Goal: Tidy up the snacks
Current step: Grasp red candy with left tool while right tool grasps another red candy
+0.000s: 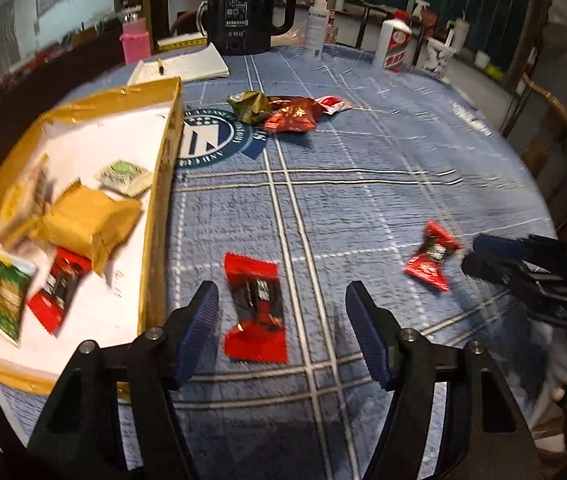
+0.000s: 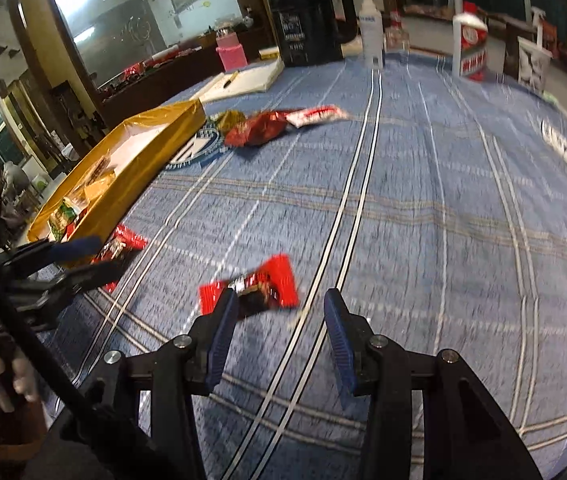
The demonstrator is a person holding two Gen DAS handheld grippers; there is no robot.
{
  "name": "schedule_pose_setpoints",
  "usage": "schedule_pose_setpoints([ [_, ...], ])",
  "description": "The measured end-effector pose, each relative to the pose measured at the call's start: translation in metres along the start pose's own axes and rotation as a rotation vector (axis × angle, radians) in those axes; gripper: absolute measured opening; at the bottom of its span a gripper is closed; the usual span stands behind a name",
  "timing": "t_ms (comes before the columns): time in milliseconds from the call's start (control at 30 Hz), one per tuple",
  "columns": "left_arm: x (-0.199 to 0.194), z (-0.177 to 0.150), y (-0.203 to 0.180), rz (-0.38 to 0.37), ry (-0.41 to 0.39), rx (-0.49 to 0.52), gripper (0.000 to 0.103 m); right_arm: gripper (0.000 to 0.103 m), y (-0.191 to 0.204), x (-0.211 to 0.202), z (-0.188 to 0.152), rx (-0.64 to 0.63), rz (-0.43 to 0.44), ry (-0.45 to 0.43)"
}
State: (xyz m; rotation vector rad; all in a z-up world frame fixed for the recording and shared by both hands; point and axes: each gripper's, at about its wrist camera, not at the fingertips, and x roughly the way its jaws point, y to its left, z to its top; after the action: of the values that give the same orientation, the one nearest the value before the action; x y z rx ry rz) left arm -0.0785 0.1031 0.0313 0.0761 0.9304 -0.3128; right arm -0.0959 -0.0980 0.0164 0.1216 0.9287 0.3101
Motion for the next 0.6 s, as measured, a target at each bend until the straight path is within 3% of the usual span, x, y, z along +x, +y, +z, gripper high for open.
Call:
schedule_pose_setpoints([
  [33,0.001,-0.001,-0.001,-0.003,0.009,0.004,0.051,0.045,0.000,0.004,0.000,0.008,0.015,0.013],
  [133,0.002,-0.002,-0.006,0.043,0.013,0.038,0.037,0.045,0.002,0.012,0.000,0.031,0.024,0.016],
  [333,-0.008,-0.002,-0.005,-0.048,-0.032,0.019,0.037,0.046,0.013,0.021,0.008,0.029,0.012,0.019],
  [600,0.008,-0.002,-0.016,0.034,0.011,0.081,0.037,0.047,0.036,0.037,0.020,0.015,-0.003,0.019],
])
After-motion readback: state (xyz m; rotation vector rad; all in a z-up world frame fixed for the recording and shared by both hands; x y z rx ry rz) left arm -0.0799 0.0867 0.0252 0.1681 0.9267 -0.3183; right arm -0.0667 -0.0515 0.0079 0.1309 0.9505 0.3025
